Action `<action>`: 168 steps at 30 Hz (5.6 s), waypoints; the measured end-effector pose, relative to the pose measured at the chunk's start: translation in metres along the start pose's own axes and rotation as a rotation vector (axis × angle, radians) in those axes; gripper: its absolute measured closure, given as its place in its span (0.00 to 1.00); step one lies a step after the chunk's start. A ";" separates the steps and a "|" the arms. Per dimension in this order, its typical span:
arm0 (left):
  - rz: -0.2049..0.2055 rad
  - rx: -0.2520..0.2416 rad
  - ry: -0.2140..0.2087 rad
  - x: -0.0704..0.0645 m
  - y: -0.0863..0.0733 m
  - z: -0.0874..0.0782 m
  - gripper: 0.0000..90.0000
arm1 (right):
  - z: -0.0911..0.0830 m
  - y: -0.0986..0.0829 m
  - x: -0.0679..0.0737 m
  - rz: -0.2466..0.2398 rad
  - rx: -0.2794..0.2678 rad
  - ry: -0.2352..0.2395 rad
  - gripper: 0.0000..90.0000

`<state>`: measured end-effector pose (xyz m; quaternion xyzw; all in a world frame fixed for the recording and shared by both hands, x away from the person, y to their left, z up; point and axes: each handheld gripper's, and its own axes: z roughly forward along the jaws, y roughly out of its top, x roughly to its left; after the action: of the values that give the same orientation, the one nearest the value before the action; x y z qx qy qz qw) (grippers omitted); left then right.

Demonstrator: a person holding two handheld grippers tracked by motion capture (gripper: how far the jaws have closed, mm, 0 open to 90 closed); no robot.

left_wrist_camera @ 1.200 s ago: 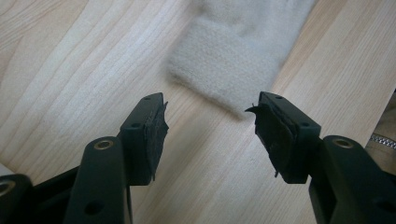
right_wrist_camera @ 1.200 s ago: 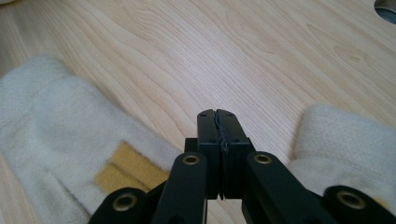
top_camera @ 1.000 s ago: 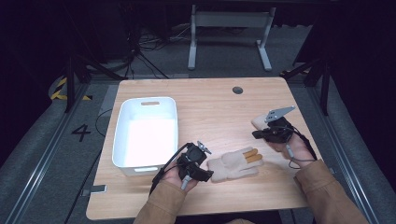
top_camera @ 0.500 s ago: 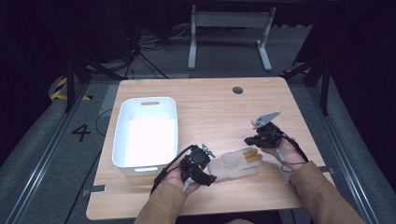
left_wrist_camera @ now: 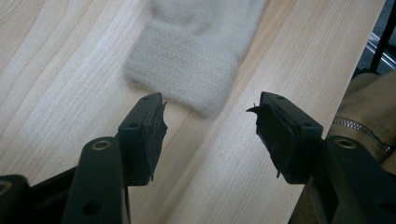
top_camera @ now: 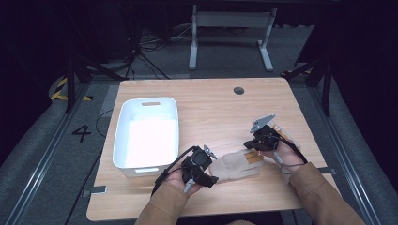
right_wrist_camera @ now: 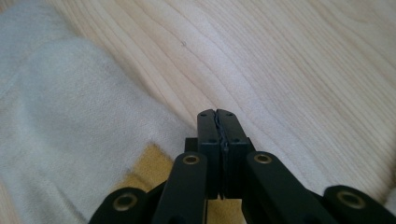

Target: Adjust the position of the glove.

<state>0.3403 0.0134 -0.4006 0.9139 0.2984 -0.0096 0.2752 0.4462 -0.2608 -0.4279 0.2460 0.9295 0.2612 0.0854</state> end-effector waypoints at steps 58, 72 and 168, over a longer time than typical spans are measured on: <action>-0.009 -0.099 0.028 0.006 0.009 -0.009 0.47 | -0.062 -0.035 -0.023 0.186 -0.264 -0.148 0.64; -0.050 -0.119 0.051 0.011 -0.004 -0.018 0.46 | -0.056 -0.051 -0.065 0.357 -0.234 -0.219 0.55; -0.043 -0.102 0.043 0.008 -0.002 -0.014 0.45 | -0.124 -0.006 0.001 -0.062 -0.099 0.060 0.77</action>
<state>0.3436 0.0256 -0.3909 0.8921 0.3238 0.0196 0.3145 0.4072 -0.3199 -0.3256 0.2048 0.9248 0.3111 0.0777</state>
